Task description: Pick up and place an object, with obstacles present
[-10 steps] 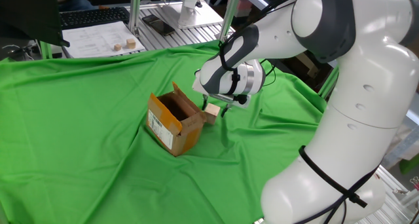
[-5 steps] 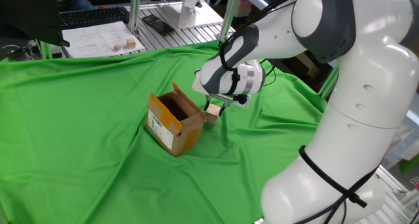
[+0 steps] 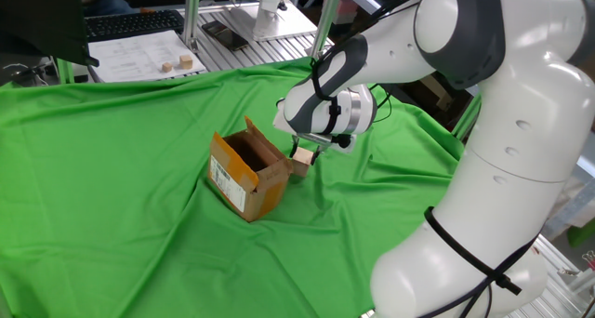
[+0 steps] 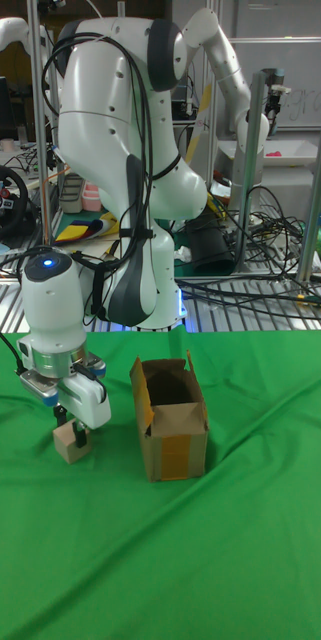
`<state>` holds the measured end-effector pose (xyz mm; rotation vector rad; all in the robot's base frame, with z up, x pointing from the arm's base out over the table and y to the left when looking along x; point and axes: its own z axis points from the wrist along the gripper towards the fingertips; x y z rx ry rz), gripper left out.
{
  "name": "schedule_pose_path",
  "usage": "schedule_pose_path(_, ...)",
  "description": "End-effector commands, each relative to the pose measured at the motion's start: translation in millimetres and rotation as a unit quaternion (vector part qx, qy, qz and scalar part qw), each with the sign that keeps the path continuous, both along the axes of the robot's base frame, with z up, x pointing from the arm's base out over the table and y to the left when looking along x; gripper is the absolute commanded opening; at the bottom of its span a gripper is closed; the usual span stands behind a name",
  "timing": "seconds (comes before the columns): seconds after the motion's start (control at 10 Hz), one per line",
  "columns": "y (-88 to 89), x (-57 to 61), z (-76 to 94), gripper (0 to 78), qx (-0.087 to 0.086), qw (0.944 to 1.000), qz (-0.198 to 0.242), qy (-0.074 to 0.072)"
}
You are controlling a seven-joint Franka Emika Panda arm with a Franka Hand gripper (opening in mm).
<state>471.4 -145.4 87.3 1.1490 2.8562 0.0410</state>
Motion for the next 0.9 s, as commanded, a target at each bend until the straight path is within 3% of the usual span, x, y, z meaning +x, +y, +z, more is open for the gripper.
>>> schedule_pose_path(0.1,-4.2,-2.9,37.6,1.3,-0.004,0.9998,0.016,0.005)
schedule_pose_path(0.4,-4.1,-2.6,38.3,1.3,-0.005,0.9997,0.022,0.004)
schedule_pose_path(0.9,-0.6,-2.7,68.7,1.3,0.002,0.9979,0.064,0.005)
